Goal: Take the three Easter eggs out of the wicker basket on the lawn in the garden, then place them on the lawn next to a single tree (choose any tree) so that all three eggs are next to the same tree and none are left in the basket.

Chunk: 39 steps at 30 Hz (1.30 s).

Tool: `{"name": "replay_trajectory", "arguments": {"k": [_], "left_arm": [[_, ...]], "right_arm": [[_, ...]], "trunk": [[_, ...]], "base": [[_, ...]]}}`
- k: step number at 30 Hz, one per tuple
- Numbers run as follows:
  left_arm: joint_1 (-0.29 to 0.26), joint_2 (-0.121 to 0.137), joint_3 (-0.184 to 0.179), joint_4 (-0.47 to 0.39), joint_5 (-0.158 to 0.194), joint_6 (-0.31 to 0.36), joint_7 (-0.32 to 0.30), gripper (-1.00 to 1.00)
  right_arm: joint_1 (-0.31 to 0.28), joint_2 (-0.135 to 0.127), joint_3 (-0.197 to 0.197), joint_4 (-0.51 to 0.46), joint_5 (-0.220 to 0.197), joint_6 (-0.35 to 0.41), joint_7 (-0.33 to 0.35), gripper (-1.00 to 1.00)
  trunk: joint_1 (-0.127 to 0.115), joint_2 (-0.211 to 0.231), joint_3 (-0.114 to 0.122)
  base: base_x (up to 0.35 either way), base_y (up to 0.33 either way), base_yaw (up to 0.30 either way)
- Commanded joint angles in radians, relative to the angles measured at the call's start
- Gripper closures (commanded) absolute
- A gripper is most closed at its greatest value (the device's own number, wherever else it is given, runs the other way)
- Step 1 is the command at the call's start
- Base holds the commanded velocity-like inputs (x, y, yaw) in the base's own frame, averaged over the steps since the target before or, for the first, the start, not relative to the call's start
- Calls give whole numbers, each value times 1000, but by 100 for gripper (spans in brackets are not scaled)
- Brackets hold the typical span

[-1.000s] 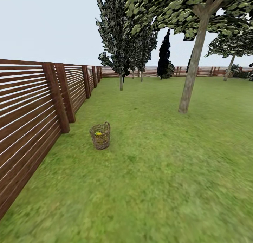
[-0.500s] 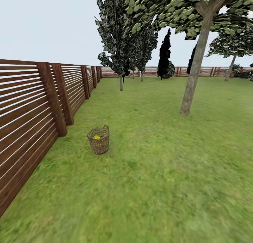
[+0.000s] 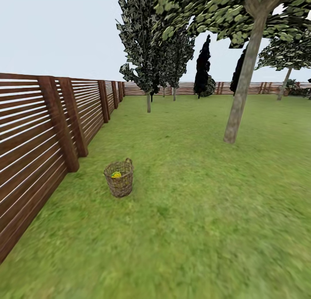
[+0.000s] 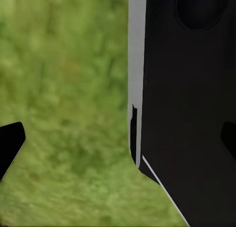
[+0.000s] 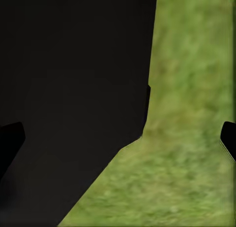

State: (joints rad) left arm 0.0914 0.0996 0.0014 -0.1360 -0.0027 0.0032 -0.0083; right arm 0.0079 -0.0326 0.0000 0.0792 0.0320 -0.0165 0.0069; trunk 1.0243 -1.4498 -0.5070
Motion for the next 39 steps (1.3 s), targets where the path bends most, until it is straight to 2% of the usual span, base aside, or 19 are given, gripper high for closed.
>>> {"name": "replay_trajectory", "arguments": {"k": [1,20,29,31,32,33,34,36,38,39], "left_arm": [[1,0,0,-2,0,0,-1,-100],[1,-2,-1,1,-3,-2,0,-100],[1,-3,1,12,-1,0,0,-100],[1,-11,0,13,-1,2,0,-100],[1,-27,-1,13,-1,3,0,-100],[1,-44,0,11,-1,11,-1,-100],[1,-48,0,6,1,20,-2,-100],[1,-52,0,-26,3,56,-11,-100],[1,-43,2,-155,7,131,-55,-100],[1,-36,3,-235,10,192,-77,-100]], "right_arm": [[0,0,0,1,3,-2,1,-100],[0,-1,-7,1,2,3,1,-100],[0,-4,-8,-5,1,2,3,-100],[0,-1,-6,-5,2,3,5,-100],[0,6,-4,-5,3,3,5,-100],[0,21,-4,-3,3,4,6,-100],[0,29,-1,-1,8,3,7,-100],[0,39,10,1,28,-2,9,-100],[0,29,12,-5,51,-11,11,-100],[0,19,12,-18,55,-9,11,-100]], "trunk": [[1,0,-1],[1,0,-1],[1,0,-1],[1,0,-1],[1,0,-1],[1,0,-1],[1,0,-1],[1,0,-1],[1,0,-1],[1,0,-1]], "base": [[339,0,0],[334,0,0],[47,0,0],[2,0,0],[0,0,0],[0,0,0],[0,0,0],[0,0,0],[0,0,0],[0,0,0]]}}
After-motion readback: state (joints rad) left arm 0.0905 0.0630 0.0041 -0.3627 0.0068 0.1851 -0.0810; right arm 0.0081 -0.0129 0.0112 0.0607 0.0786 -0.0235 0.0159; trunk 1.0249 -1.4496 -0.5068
